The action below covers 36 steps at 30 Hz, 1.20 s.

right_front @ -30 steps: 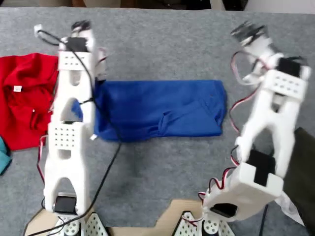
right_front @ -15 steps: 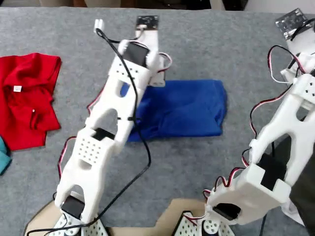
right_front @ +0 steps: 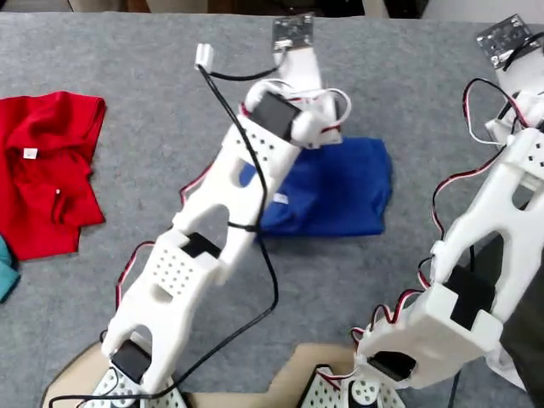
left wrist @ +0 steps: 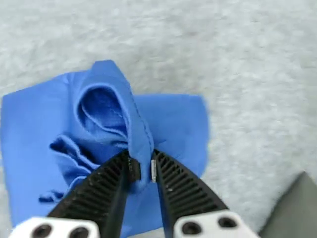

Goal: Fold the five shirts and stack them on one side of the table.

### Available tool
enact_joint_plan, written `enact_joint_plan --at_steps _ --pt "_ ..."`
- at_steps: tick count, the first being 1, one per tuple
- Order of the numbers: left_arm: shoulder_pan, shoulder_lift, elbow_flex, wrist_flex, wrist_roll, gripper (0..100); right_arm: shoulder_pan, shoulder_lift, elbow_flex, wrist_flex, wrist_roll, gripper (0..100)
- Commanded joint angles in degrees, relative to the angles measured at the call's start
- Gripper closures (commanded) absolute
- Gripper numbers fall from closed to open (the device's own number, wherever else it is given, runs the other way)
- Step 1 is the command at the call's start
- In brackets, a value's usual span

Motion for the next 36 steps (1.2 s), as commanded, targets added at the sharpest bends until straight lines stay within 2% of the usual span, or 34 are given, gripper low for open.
enact_joint_plan --at_steps 1,7,17,22,26,29,32,36 --pt "2.7 -3.8 -2.5 -3.6 0.7 98 2.2 -0.4 -3.1 -1.3 0.8 99.2" --pt "5.1 0.4 -2.6 -9.6 0.7 98 3.6 -0.6 -3.1 -2.2 0.7 99.2" --pt "6.8 3.4 -3.2 -10.6 0.7 98 3.6 -0.6 -3.1 -2.2 0.7 99.2" --pt "8.0 2.9 -3.1 -9.4 3.0 78 3.6 -0.6 -3.1 -2.2 0.7 99.2" --pt "7.6 2.9 -5.8 -7.0 4.7 75 3.6 -0.6 -3.1 -2.2 0.7 99.2" --pt "3.7 2.9 -11.3 -4.2 4.6 76 3.6 -0.6 -3.1 -2.2 0.7 99.2" --pt "-3.0 2.9 -16.5 -0.7 4.5 77 2.9 -0.2 -3.0 -2.2 0.4 99.2" --pt "-10.8 4.1 -15.9 3.5 4.5 87 -3.0 -0.1 -2.5 -0.4 -2.4 99.2"
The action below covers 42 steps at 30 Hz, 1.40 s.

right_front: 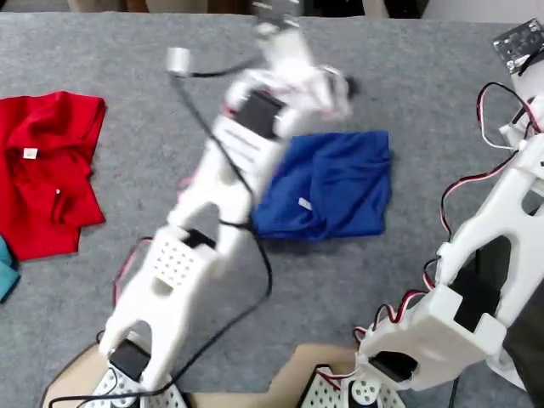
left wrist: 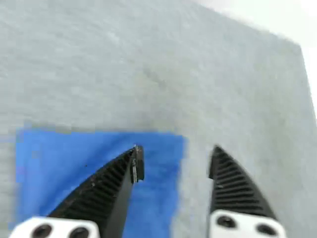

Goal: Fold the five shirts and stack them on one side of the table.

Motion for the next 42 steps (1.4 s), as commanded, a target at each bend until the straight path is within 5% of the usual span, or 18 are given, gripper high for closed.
enact_joint_plan --at_steps 1,10,15,32,42 --pt "-5.6 0.7 0.5 2.4 0.4 90 -7.0 -0.1 -2.4 1.8 -4.1 99.2" --pt "-9.4 11.3 8.8 4.2 4.4 98 -29.8 2.2 8.7 3.5 -5.5 99.2" --pt "-17.4 18.0 8.4 2.2 6.5 98 -37.6 12.0 7.0 1.4 -5.5 99.0" --pt "-21.5 20.7 6.2 -0.1 7.5 98 -42.3 49.4 -41.2 19.8 -7.1 99.2" --pt "-21.2 20.7 6.1 -0.2 7.5 98 -37.1 57.0 -56.4 32.8 -7.5 99.3"
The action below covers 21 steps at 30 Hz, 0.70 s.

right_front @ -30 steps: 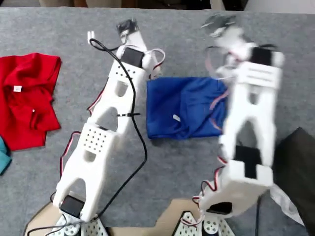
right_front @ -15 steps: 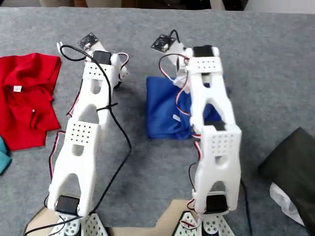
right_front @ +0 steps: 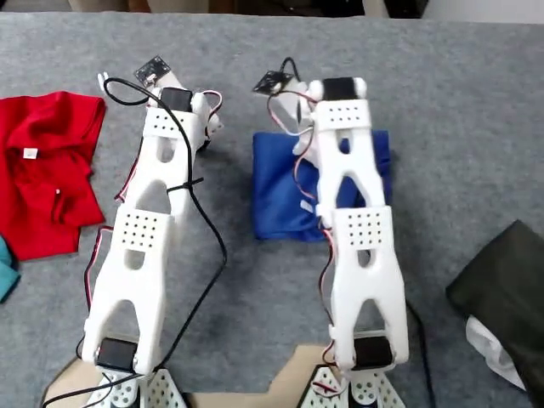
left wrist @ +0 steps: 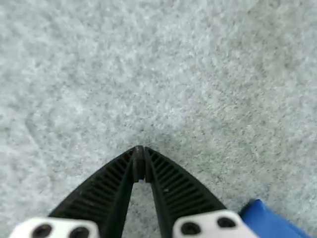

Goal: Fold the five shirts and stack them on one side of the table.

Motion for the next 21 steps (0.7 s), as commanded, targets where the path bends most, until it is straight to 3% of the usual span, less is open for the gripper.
enact_joint_plan --at_steps 1,11,21 --pt "0.1 -0.9 -2.9 -0.8 0.3 98 2.8 -0.4 -3.6 1.6 -0.5 99.3" --pt "0.5 -0.9 -2.9 -0.8 0.1 98 5.3 -11.0 11.1 1.6 -0.5 99.3" --pt "0.5 -0.9 -2.9 -0.8 0.1 98 12.6 -29.2 36.0 1.5 3.4 99.3"
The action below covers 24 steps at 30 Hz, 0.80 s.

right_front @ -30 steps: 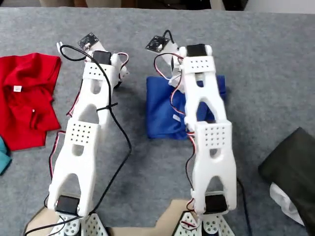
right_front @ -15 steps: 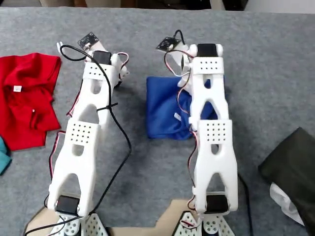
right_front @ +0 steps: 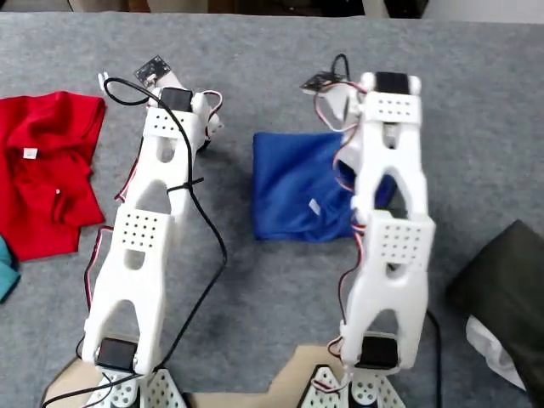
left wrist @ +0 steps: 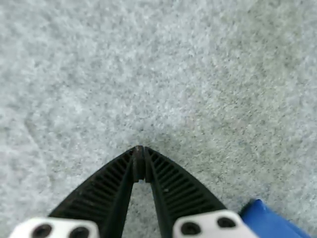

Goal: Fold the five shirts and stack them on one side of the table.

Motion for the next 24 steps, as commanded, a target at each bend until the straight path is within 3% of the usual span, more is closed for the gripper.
enact_joint_plan --at_steps 1,10,17,24 --pt "0.5 -0.9 -2.9 -0.8 0.1 98 3.3 -11.0 8.7 0.9 2.2 99.3" --pt "0.5 -0.9 -2.7 -0.8 0.1 98 12.1 -29.7 34.2 -2.5 8.4 99.3" --pt "0.5 -0.9 -2.7 -0.8 0.1 98 21.1 -44.6 58.7 -15.8 8.6 99.3" --pt "0.7 -0.9 -2.6 -0.8 0.0 98 22.5 -55.2 65.5 -20.5 10.6 99.2"
